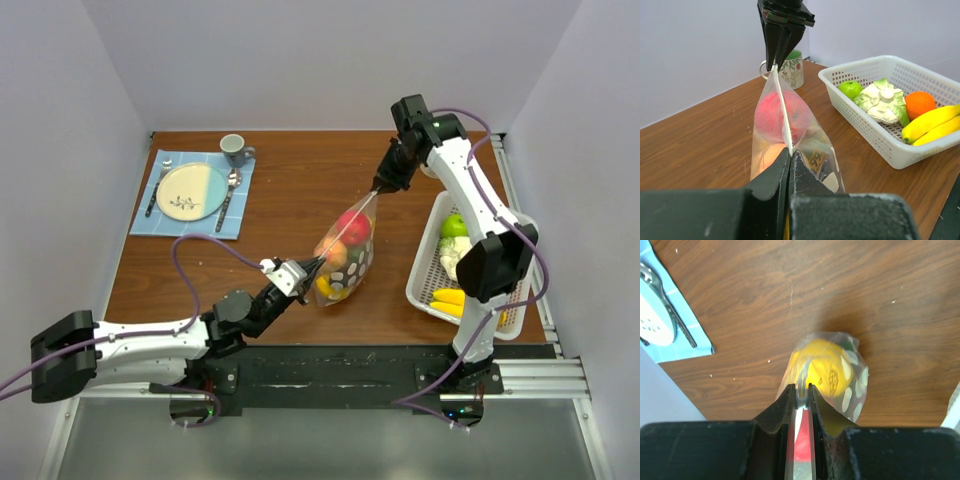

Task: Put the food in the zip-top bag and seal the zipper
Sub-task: Zip the zipper food storage bag at the center of the board.

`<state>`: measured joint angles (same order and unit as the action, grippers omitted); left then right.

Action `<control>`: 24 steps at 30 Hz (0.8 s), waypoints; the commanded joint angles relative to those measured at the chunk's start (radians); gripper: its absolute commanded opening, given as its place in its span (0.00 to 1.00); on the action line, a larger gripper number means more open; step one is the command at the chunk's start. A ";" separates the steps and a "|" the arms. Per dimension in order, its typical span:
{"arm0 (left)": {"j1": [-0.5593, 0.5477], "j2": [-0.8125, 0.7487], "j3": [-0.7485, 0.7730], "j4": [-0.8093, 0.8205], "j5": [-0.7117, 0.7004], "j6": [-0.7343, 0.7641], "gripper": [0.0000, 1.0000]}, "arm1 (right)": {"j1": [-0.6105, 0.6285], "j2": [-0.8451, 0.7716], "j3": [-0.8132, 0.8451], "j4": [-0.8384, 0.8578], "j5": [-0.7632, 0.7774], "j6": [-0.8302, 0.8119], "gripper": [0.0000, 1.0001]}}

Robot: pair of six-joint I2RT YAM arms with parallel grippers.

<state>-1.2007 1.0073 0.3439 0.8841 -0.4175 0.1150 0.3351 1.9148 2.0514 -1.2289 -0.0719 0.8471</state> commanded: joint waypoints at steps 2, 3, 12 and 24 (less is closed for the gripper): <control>-0.014 -0.053 -0.005 0.032 -0.029 -0.005 0.00 | -0.036 0.045 0.139 0.003 0.061 -0.036 0.06; -0.014 -0.056 -0.006 0.030 -0.033 -0.008 0.00 | -0.039 0.058 0.157 -0.006 0.066 -0.039 0.06; -0.013 -0.067 -0.002 0.009 -0.142 -0.049 0.00 | -0.054 0.136 0.254 -0.009 0.041 -0.045 0.06; 0.225 0.011 0.300 -0.310 -0.165 -0.170 0.00 | -0.054 0.194 0.351 0.218 -0.223 0.007 0.10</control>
<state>-1.0466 1.0416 0.5247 0.6502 -0.5884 0.0147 0.2848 2.1429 2.3451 -1.1339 -0.1886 0.8337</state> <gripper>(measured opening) 0.013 0.152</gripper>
